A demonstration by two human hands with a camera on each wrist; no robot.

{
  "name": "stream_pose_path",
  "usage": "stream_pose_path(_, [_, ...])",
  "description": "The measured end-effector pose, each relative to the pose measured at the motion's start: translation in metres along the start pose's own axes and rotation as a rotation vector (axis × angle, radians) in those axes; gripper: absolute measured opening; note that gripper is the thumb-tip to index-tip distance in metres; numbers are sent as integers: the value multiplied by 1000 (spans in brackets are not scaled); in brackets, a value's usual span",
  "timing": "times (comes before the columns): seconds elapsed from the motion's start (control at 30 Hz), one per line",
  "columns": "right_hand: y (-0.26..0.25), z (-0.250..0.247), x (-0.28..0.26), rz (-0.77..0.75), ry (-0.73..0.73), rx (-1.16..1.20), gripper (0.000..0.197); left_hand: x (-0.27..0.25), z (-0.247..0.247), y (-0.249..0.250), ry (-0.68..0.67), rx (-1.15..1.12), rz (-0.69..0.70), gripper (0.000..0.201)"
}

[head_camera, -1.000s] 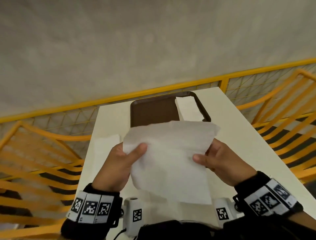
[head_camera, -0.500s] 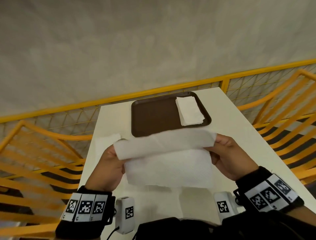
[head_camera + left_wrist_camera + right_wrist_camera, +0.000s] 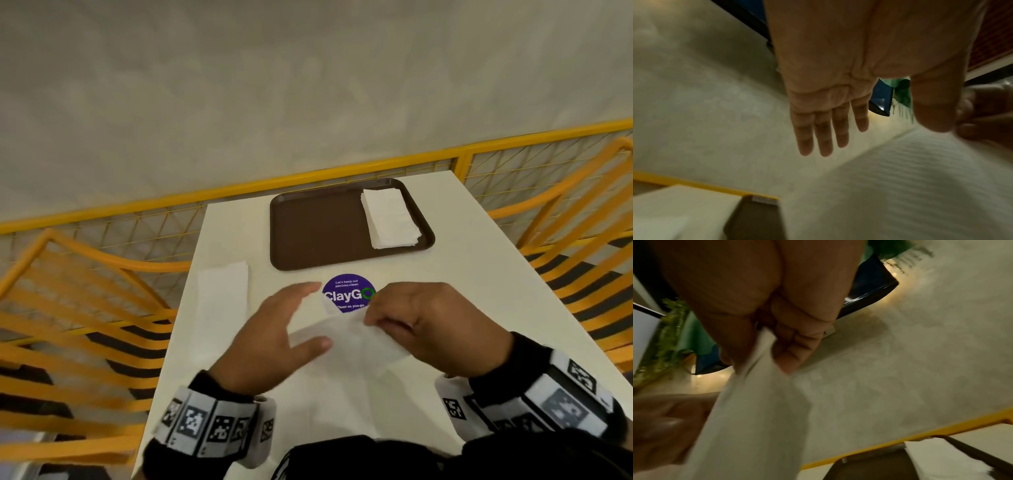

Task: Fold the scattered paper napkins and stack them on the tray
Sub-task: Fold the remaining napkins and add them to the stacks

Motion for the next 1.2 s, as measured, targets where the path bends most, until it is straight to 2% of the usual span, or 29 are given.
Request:
stream_pose_path(0.1, [-18, 15, 5, -99, -35, -101, 11, 1, 10, -4, 78, 52, 16, 32])
stream_pose_path(0.17, [-14, 19, 8, -45, -39, -92, 16, -1, 4, -22, 139, 1, -61, 12])
stream_pose_path(0.2, [-10, 20, 8, -6, -40, -75, 19, -3, -2, -36, 169, -46, -124, 9])
stream_pose_path(0.3, [5, 25, 3, 88, -77, -64, 22, -13, -28, -104, 340, -181, -397, 18])
stream_pose_path(0.37, [15, 29, -4, 143, -103, -55, 22, -22, -47, -154, 417, -132, -624, 29])
stream_pose_path(0.47, [32, 38, -14, 226, -148, -34, 18, -30, -66, -219, 410, -68, -891, 36])
stream_pose_path(0.6, [47, 50, -27, 287, -192, -20, 13, -34, -73, -263, 360, -115, -1111, 39])
stream_pose_path(0.67, [53, 55, -31, 317, -221, -20, 13, -27, -73, -266, 255, -47, -1150, 38])
stream_pose_path(0.73, [59, 58, -34, 339, -246, -36, 13, -14, -71, -268, 133, 64, -1108, 40])
stream_pose_path(0.87, [70, 65, -39, 391, -278, -41, 12, -3, -56, -282, 13, 113, -1075, 42])
stream_pose_path(1.0, [77, 76, -45, 444, -339, -29, 12, -7, -50, -301, 63, 73, -1126, 62])
stream_pose_path(1.03, [77, 79, -46, 454, -352, -23, 12, -8, -52, -305, 115, 41, -1131, 64])
stream_pose_path(1.13, [78, 85, -49, 473, -386, -15, 11, -12, -61, -312, 187, 98, -1103, 43])
stream_pose_path(1.2, [78, 89, -50, 482, -414, -8, 11, -14, -66, -319, 234, 102, -1072, 38])
Point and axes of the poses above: each hand's wrist, its own x-axis towards the middle knuckle, its own z-axis out of the palm, y = z × x, the point moved 10 cm from there along x, towards the middle knuckle, and after that the axes turned 3 degrees about z, right-handed, at the moved point
